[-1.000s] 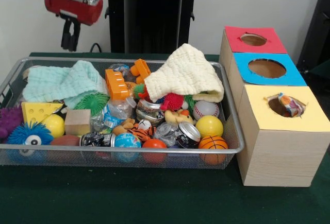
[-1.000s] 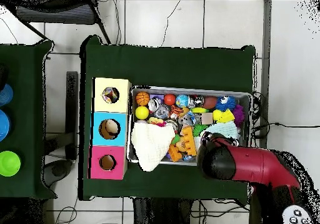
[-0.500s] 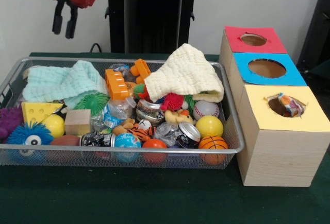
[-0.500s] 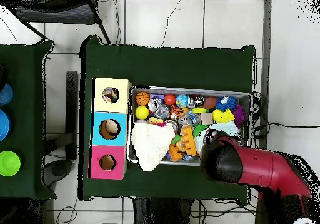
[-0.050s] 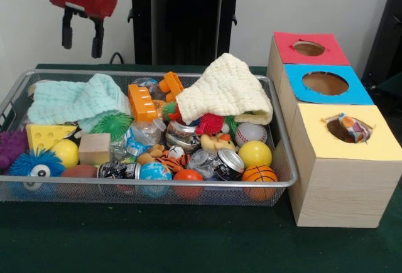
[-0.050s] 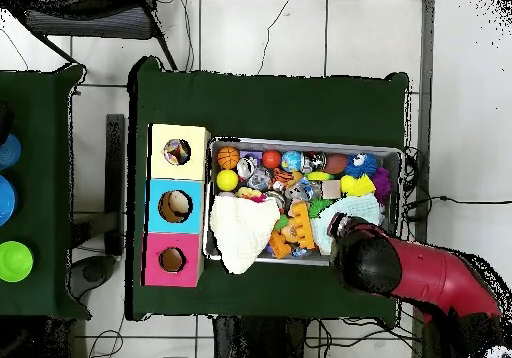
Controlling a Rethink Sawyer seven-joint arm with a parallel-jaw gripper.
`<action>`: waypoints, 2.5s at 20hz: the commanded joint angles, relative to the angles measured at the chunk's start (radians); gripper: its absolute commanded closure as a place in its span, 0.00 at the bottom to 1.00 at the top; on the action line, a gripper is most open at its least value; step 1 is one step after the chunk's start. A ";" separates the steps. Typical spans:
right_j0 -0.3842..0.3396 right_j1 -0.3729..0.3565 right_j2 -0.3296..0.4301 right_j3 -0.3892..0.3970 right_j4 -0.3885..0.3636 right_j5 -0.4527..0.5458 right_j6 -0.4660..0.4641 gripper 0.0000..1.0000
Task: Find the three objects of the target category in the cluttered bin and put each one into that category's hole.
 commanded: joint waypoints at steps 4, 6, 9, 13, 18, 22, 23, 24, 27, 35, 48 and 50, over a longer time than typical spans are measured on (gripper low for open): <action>-0.027 0.160 0.093 0.056 -0.010 -0.054 0.009 0.00; -0.028 0.193 0.088 0.037 -0.018 -0.074 0.016 0.00; -0.010 0.232 0.064 0.014 -0.037 -0.121 0.042 0.00; 0.014 0.256 0.032 0.006 -0.052 -0.181 0.072 0.00; 0.067 0.288 -0.027 -0.015 -0.054 -0.271 0.118 0.00; 0.138 0.320 -0.104 -0.041 -0.041 -0.365 0.156 0.00; 0.161 0.325 -0.132 -0.049 -0.036 -0.388 0.165 0.00; 0.183 0.327 -0.156 -0.058 -0.029 -0.403 0.169 0.00; 0.205 0.338 -0.189 -0.081 -0.010 -0.425 0.156 0.00; 0.191 0.294 -0.178 -0.093 0.008 -0.348 0.090 0.00; 0.167 0.122 -0.158 -0.080 0.007 -0.122 -0.031 0.00; 0.169 0.106 -0.161 -0.087 0.000 -0.113 -0.033 0.00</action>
